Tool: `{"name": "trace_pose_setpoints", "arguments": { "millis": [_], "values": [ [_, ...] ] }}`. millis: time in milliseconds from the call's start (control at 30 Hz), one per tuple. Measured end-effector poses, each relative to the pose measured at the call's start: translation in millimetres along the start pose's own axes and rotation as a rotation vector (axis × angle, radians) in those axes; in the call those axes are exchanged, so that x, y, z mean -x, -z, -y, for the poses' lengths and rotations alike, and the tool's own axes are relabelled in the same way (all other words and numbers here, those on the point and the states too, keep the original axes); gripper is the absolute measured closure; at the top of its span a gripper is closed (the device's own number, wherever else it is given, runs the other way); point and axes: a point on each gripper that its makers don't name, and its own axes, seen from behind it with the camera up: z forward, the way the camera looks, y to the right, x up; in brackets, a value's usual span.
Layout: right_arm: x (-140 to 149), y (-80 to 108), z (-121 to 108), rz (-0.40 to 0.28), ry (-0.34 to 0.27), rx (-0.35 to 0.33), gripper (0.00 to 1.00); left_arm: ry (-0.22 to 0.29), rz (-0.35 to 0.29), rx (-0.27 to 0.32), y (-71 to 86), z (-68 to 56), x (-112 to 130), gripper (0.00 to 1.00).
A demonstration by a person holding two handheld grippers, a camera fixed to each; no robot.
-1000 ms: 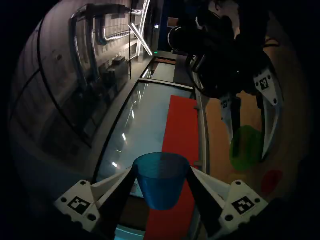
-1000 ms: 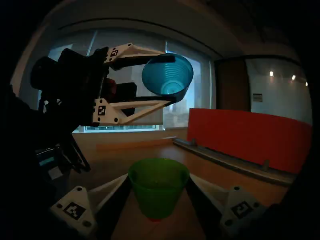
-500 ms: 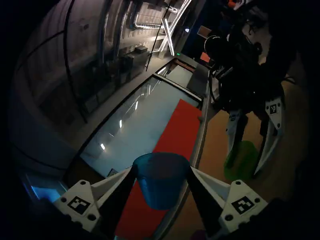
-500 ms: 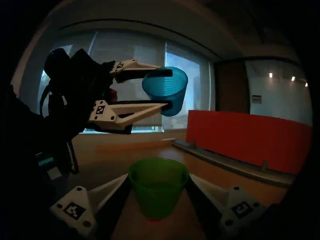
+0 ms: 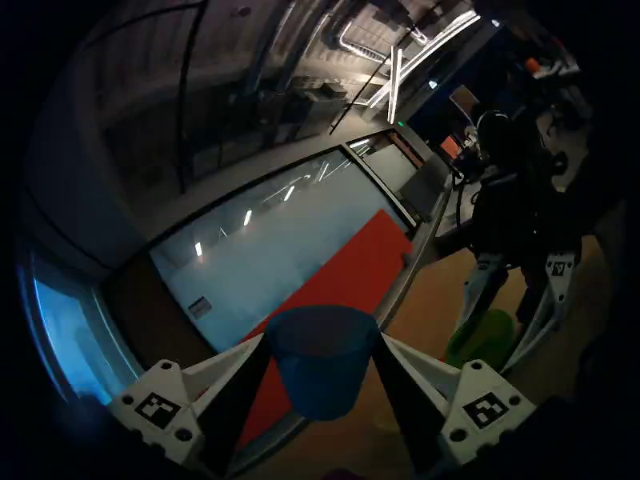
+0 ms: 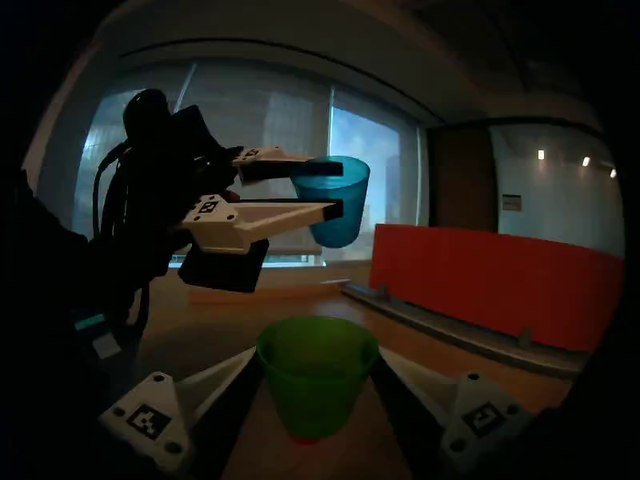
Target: Pour water
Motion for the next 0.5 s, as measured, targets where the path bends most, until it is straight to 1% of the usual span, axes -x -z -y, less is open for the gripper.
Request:
{"name": "trace_pose_setpoints", "arguments": {
  "millis": [67, 200, 300, 500],
  "values": [
    [-1, 0.7, 0, -0.002, 0.001, 0.002, 0.1, 0.058, 0.004, -0.001, -0.5, 3.6, 3, 0.13],
    [-4, 1.3, 0, -0.004, 0.001, 0.003, 0.1, 0.126, -0.002, -0.01, 1.2, 10.8, 4, 0.13],
    [-7, 1.5, 1, -0.007, 0.006, 0.001, 0.1, 0.169, -0.004, -0.008, 2.7, 12.7, 5, 0.13],
    [-11, 0.4, 2, -0.01, 0.012, 0.001, 0.1, 0.287, -0.009, 0.006, 6.8, 13.7, 11, 0.13]
  ]
}}
